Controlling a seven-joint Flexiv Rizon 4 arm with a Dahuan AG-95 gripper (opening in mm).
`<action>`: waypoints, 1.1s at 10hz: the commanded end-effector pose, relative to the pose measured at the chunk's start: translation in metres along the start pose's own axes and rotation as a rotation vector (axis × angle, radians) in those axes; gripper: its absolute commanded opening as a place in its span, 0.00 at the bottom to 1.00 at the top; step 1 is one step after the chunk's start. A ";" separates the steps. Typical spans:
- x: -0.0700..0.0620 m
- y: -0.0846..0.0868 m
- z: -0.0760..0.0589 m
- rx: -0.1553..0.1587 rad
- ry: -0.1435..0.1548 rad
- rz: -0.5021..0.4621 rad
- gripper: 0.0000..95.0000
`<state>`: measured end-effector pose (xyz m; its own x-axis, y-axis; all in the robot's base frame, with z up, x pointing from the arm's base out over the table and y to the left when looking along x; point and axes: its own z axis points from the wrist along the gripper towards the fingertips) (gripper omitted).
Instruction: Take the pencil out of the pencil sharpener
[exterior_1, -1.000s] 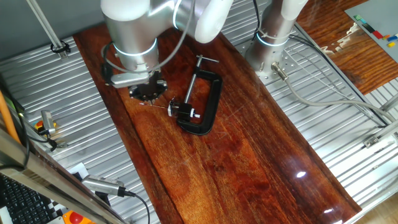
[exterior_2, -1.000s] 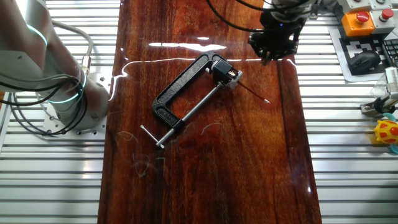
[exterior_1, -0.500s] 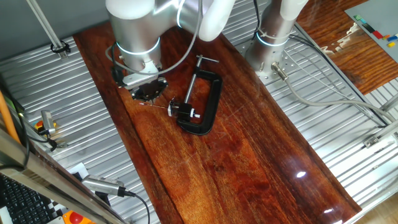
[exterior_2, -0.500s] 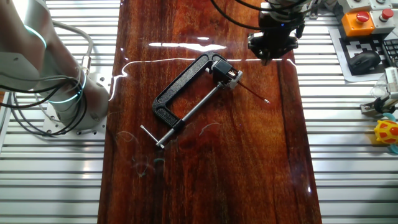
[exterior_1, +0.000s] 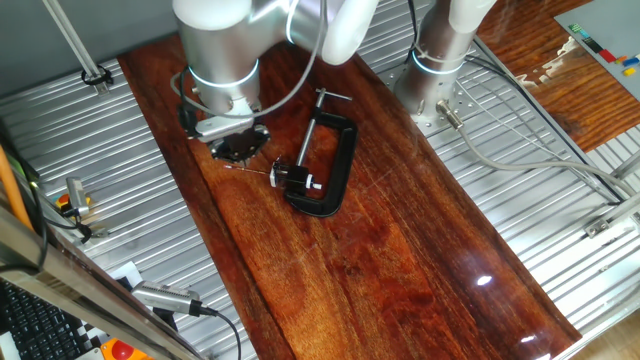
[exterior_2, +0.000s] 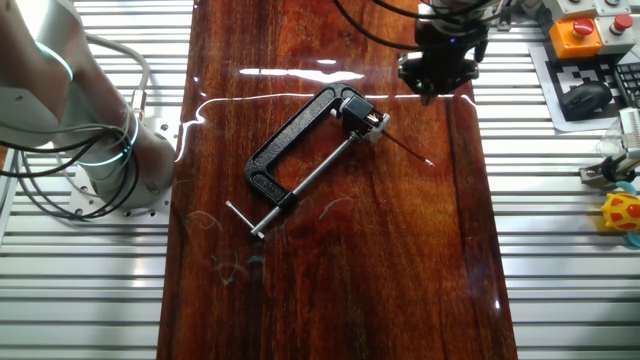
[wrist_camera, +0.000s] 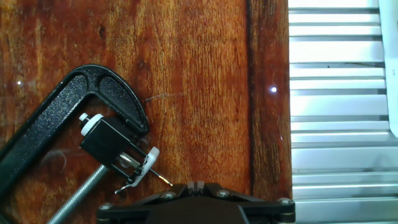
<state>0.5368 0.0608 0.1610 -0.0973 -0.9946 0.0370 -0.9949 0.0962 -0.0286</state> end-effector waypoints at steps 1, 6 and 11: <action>0.000 0.000 0.000 -0.024 -0.004 0.049 0.20; 0.000 0.001 0.001 -0.025 -0.024 -0.332 0.20; 0.007 0.004 -0.002 -0.022 -0.007 -0.704 0.20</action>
<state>0.5349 0.0579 0.1608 0.0402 -0.9991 0.0140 -0.9989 -0.0398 0.0267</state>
